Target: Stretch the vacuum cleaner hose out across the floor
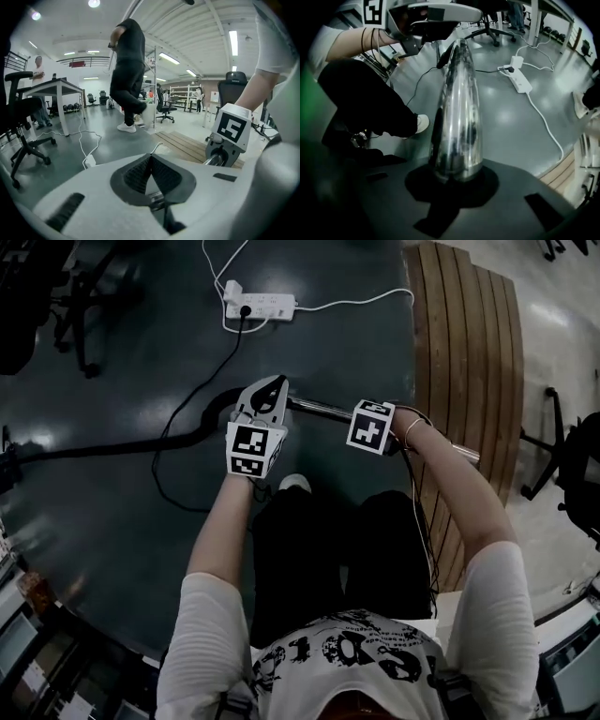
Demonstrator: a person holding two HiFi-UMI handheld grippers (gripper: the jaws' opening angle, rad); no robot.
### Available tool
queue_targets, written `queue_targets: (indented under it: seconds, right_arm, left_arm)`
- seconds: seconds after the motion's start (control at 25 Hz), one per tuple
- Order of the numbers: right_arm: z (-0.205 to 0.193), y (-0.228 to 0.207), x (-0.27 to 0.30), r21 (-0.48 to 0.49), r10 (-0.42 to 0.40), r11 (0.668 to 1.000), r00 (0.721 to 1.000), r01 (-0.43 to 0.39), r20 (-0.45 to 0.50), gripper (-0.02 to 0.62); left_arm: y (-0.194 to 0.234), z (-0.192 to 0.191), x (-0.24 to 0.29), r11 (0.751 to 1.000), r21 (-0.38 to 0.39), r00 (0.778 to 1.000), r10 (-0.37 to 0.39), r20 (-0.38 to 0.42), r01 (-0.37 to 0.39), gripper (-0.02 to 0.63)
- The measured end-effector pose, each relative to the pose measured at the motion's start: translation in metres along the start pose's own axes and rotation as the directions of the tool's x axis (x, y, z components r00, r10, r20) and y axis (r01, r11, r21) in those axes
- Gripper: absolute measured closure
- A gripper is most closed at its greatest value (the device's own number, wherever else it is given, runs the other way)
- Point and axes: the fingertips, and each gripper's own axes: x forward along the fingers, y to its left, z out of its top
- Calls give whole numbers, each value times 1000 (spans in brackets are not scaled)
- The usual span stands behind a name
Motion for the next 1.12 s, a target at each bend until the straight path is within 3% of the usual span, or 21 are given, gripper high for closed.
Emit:
queue_targets:
  seconds: [0.12, 0.32, 0.52, 0.68, 0.8, 0.96, 1.12]
  right_arm:
    - [-11, -30, 41, 4, 14, 1000, 1000, -14, 23, 546]
    - [-30, -63, 93, 1, 6, 1000, 999, -6, 41, 545]
    - [-35, -93, 138, -22, -128, 991, 990, 130, 60, 546]
    - [-45, -112, 158, -21, -269, 963, 962, 270, 50, 546]
    - [-55, -114, 174, 3, -280, 960, 960, 280, 7, 545]
    - [-58, -114, 176, 46, -261, 965, 965, 259, 27, 540]
    - [-63, -121, 172, 76, -341, 938, 940, 337, 36, 516]
  left_arm:
    - [2, -41, 31, 1000, 20, 1000, -8, -5, 8, 601]
    - [-5, -91, 68, 988, 149, 999, -39, -20, 41, 601]
    - [-21, -133, 97, 985, 138, 994, -92, -64, 100, 601]
    - [-34, -141, 111, 980, 135, 988, -140, -71, 148, 601]
    - [-38, -145, 119, 976, 140, 984, -154, -87, 165, 601]
    - [-43, -146, 130, 971, 144, 980, -177, -96, 189, 601]
    - [-40, -147, 138, 964, 165, 976, -195, -95, 209, 601]
